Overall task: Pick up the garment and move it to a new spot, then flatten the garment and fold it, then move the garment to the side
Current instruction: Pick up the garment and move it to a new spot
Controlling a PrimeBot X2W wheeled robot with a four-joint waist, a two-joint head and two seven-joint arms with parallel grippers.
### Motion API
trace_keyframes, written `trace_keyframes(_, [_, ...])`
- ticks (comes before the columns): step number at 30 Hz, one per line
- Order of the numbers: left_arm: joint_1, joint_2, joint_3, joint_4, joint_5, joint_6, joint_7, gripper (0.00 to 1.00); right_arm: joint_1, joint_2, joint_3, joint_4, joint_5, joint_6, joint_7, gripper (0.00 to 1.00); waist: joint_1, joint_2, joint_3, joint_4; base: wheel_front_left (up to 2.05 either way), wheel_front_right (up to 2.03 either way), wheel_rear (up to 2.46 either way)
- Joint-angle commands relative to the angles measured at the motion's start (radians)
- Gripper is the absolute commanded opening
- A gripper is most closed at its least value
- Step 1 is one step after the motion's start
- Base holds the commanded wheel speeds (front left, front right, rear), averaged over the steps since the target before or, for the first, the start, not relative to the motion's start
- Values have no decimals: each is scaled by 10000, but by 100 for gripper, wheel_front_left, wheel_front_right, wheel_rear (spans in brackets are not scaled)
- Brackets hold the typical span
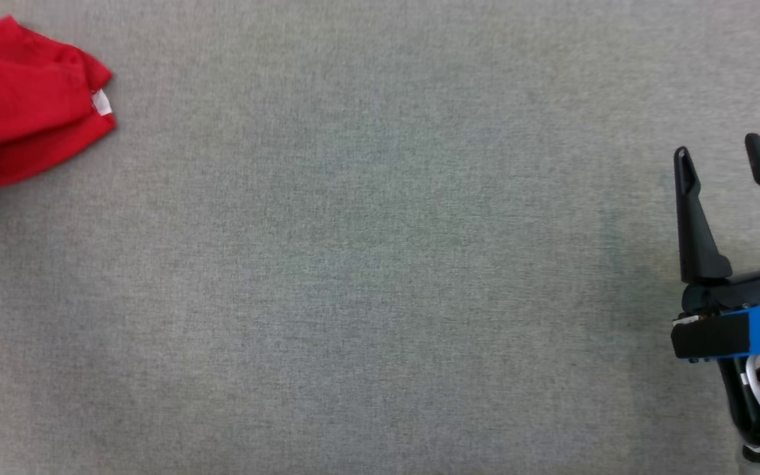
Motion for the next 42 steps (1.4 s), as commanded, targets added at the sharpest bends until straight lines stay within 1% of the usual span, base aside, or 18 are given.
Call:
trace_keyframes(1, [-246, 119, -78, -131, 127, -62, -246, 0, 20, 82, 17, 95, 37, 2, -107, 100, 1, 0, -298, -221, 0, 0, 0])
trace_keyframes(5, [-574, 264, -296, -531, 484, -149, -1150, 0, 104, 233, 96, 462, 135, 2, -329, 100, 1, 0, -814, -506, 0, 0, 0])
trace_keyframes(6, [-770, 333, -489, -824, 695, -240, -1557, 0, 152, 317, 128, 629, 171, 2, -438, 100, 1, 0, -1049, -667, 0, 0, 0])
trace_keyframes(10, [-1317, 320, -822, -1513, 1031, -358, -2081, 0, 232, 459, 152, 981, 299, 2, -672, 100, 1, 0, -1473, -1039, 0, 0, 0])
trace_keyframes(14, [-1730, 86, -1234, -2390, 1345, -411, -2228, 0, 360, 598, 129, 1346, 444, 2, -944, 100, 1, 0, -1822, -1467, 0, 0, 0])
trace_keyframes(20, [-1904, -204, -1936, -4054, 1809, -398, -2009, 0, 429, 691, 318, 2002, 692, 2, -1353, 100, 1, 0, -2313, -2291, 0, 0, 0])
trace_keyframes(21, [-1734, -352, -2136, -4633, 1867, -336, -1876, 0, 455, 701, 371, 2254, 820, 3, -1474, 100, 1, 0, -2445, -2548, 0, 0, 0])
trace_keyframes(24, [-1383, -601, -2403, -5478, 1886, -219, -1625, 0, 488, 701, 480, 2620, 1112, 3, -1671, 100, 1, 0, -2606, -2867, 0, 0, 0])
trace_keyframes(29, [-754, -996, -2800, -6632, 1786, -110, -1268, 0, 508, 702, 669, 3002, 1276, 2, -1941, 100, 1, 0, -2734, -3177, 0, 0, 0])
trace_keyframes(30, [-754, -996, -2800, -6632, 1786, -110, -1268, 0, 508, 702, 669, 3002, 1276, 2, -1941, 100, 1, 0, -2734, -3177, 0, 0, 0])
trace_keyframes(35, [127, -1373, -3246, -7213, 1674, 9, -1104, 0, 443, 702, 706, 3235, 1347, 2, -2046, 100, 1, 0, -2841, -3254, 0, 0, 0])
trace_keyframes(42, [1903, -1651, -3597, -7416, 1470, 384, -1326, 0, 369, 701, 883, 3423, 1406, 2, -2177, 100, 1, 0, -2980, -3227, 0, 0, 0])
